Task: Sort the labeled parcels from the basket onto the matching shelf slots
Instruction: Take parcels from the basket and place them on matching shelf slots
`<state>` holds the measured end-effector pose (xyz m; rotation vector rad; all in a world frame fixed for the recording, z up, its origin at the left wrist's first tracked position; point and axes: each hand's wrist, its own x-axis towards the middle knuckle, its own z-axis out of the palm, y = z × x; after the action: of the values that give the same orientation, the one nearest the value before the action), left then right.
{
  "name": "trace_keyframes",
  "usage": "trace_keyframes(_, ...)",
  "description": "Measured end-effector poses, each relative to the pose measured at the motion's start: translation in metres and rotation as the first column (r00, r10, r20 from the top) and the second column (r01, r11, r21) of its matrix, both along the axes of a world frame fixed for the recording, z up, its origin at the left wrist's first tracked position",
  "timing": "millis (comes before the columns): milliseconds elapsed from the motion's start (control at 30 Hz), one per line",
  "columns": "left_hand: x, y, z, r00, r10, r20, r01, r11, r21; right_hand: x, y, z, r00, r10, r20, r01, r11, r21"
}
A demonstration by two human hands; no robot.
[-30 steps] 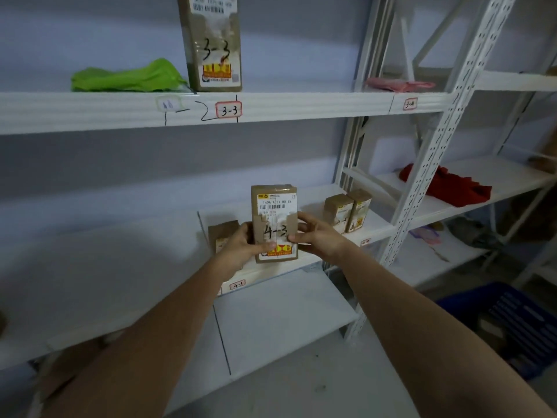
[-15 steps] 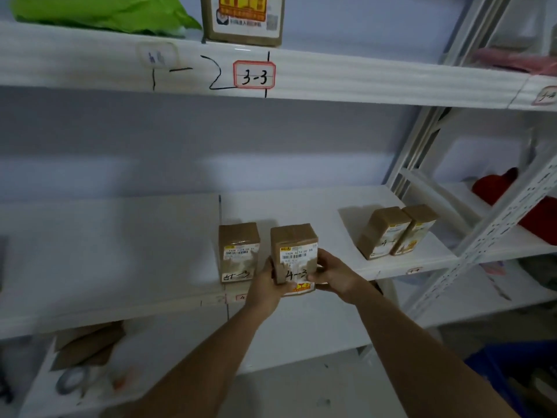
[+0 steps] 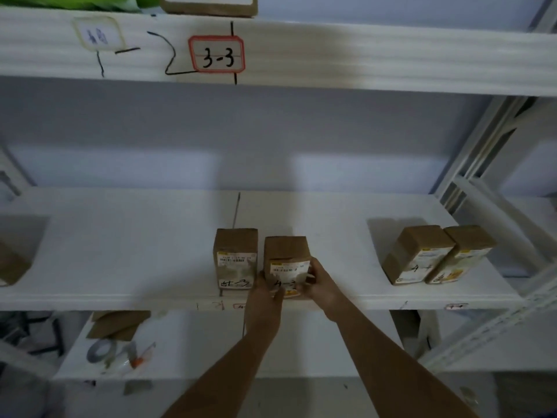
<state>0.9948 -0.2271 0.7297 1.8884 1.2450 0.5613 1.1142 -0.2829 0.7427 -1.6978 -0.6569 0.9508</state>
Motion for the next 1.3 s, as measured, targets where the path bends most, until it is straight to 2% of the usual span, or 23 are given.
trace_keyframes(100,0.005,-0.001,0.000,0.996,0.069,0.056,-0.066,0.996,-0.053,0.002,0.009,-0.004,1.000,0.005,0.028,-0.006,0.999,0.035)
trace_keyframes(167,0.008,0.001,-0.001,0.992,0.096,0.084,-0.088,0.992,-0.093,0.002,0.013,-0.005,1.000,-0.016,-0.023,0.018,0.999,0.050)
trace_keyframes(367,0.011,0.013,-0.010,0.995,0.048,0.086,-0.034,0.987,-0.155,0.003,0.018,-0.011,0.999,-0.032,0.036,0.032,0.999,0.012)
trace_keyframes(467,0.012,0.018,-0.016,0.988,0.036,0.148,-0.001,0.973,-0.231,0.002,0.020,-0.013,0.998,-0.046,0.033,0.046,0.999,0.013)
trace_keyframes(733,0.011,0.022,-0.016,0.996,-0.026,0.089,0.046,0.969,-0.241,0.000,0.025,-0.018,0.993,-0.084,0.084,0.084,0.996,0.007)
trace_keyframes(833,0.008,0.022,-0.014,0.998,-0.045,0.051,0.057,0.966,-0.252,-0.005,0.023,-0.021,0.991,-0.118,0.059,0.117,0.993,0.028)
trace_keyframes(1033,-0.001,0.014,0.000,0.996,-0.089,-0.006,0.084,0.951,-0.297,-0.011,0.009,-0.021,0.980,-0.136,0.145,0.158,0.976,-0.153)
trace_keyframes(1300,-0.030,-0.002,0.047,0.985,-0.174,-0.009,0.167,0.956,-0.242,-0.021,-0.018,-0.005,0.990,-0.108,0.092,0.128,0.958,-0.256)
